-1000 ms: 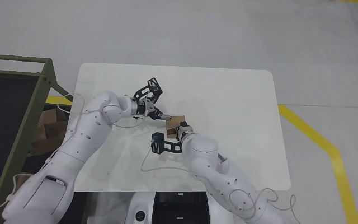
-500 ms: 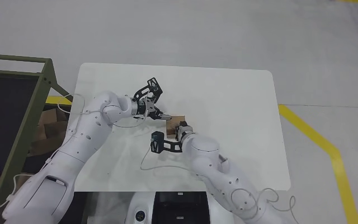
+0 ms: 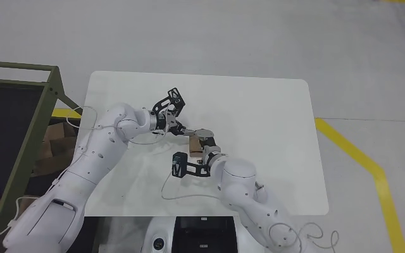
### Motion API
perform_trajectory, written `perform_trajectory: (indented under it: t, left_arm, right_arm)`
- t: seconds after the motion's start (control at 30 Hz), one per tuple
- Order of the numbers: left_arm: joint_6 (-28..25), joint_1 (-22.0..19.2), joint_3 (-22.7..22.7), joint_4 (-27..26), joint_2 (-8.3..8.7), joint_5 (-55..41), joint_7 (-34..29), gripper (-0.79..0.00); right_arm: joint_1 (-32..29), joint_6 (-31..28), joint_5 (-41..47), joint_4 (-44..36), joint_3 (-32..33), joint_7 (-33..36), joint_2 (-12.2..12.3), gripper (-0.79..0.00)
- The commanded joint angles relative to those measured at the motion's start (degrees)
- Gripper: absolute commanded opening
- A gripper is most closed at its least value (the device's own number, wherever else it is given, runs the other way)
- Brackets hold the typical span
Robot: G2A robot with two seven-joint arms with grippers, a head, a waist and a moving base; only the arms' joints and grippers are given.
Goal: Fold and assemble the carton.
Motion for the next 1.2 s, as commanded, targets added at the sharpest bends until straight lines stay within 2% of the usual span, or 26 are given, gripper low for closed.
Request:
perform_trajectory:
  t: [0.0, 0.1, 0.23, 0.27, 0.3, 0.43, 0.6, 0.83, 1.17]
  left_arm:
    - [0.0, 0.0, -0.1, 0.0, 0.0, 0.0, 0.2, 0.0]
    - [0.0, 0.1, -0.4, 0.0, 0.05, -0.2, 0.5, 0.0]
    - [-0.2, 0.2, -0.6, 0.0, 0.11, -0.2, 0.6, 0.0]
    - [-0.2, 0.2, -0.6, 0.0, 0.12, -0.2, 0.6, 0.0]
    - [-0.2, 0.2, -0.6, 0.0, 0.12, -0.1, 0.6, 0.0]
    - [-0.1, 0.3, -0.6, 0.0, 0.11, 0.0, 0.6, 0.0]
    - [-0.3, 0.4, -0.6, -0.3, 0.12, 0.2, 0.7, 0.0]
    - [-0.2, 0.7, -0.8, -0.8, 0.19, 0.4, 0.8, 0.0]
    - [-0.2, 0.5, -0.6, -0.7, 0.12, 0.3, 0.5, 0.0]
  right_arm:
    - [-0.3, 0.7, -0.1, -0.2, 0.3, -0.4, 0.1, -0.157]
    - [-0.7, 2.0, 0.5, -0.6, 1.2, -1.4, 0.1, -0.188]
    - [-1.4, 4.2, 2.0, -1.5, 2.6, -2.6, 0.2, -0.172]
    - [-1.5, 4.9, 2.2, -1.7, 3.0, -2.7, 0.2, -0.222]
    - [-1.7, 5.4, 2.5, -2.0, 3.3, -3.0, 0.2, -0.225]
    - [-2.2, 6.9, 3.6, -2.7, 4.4, -4.3, 0.3, -0.166]
    - [-2.9, 7.7, 3.7, -3.0, 5.1, -5.2, 0.5, -0.166]
    - [-2.3, 5.4, 2.9, -1.2, 4.1, -4.3, 0.6, -0.135]
    - [-0.9, 9.2, 2.6, 1.1, 3.4, -3.0, 0.1, -0.185]
